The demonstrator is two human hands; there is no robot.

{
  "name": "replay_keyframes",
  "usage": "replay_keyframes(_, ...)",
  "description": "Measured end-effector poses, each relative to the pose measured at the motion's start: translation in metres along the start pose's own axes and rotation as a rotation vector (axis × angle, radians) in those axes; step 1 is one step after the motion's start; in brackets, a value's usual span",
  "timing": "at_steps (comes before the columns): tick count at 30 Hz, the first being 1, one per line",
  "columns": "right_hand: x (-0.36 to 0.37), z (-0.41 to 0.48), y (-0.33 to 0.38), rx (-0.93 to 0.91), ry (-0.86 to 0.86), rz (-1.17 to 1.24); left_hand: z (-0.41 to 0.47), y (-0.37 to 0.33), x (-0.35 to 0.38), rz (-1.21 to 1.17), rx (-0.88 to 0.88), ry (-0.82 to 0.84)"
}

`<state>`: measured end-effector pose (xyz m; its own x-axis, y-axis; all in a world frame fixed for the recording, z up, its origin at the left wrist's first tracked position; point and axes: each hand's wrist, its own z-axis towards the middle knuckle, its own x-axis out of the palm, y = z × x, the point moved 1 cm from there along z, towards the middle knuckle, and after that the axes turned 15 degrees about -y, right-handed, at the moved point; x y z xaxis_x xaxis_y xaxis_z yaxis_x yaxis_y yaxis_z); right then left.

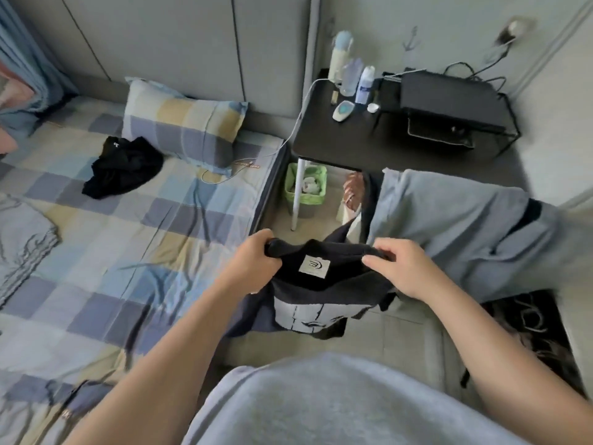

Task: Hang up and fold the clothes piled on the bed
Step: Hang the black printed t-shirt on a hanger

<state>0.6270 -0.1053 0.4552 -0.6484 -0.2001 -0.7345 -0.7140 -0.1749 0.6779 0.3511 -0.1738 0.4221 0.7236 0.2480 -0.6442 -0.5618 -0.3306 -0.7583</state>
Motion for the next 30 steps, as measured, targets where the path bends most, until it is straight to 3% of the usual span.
replay_keyframes(4, -0.058, -0.044, -0.060, 0.090, -0.327, 0.026, -0.026, -0.047, 0.060, 0.231, 0.141, 0.192)
replay_keyframes(8, -0.108, -0.091, -0.108, 0.210, -0.605, 0.081, -0.029, -0.098, 0.112, 0.422, 0.278, 0.226)
replay_keyframes(17, -0.189, -0.185, -0.199, 0.463, -0.814, 0.114, -0.046, -0.209, 0.224, 0.162, 0.577, 0.472)
replay_keyframes(23, -0.232, -0.199, -0.237, 0.639, -0.848, -0.087, -0.039, -0.277, 0.284, 0.069, 0.686, 0.637)
replay_keyframes(27, -0.254, -0.202, -0.255, 0.798, -0.904, -0.230, -0.024, -0.314, 0.326, 0.100, 0.773, 0.819)
replay_keyframes(30, -0.269, -0.195, -0.254, 0.859, -1.037, -0.180, -0.016, -0.341, 0.350, 0.115, 0.862, 0.904)
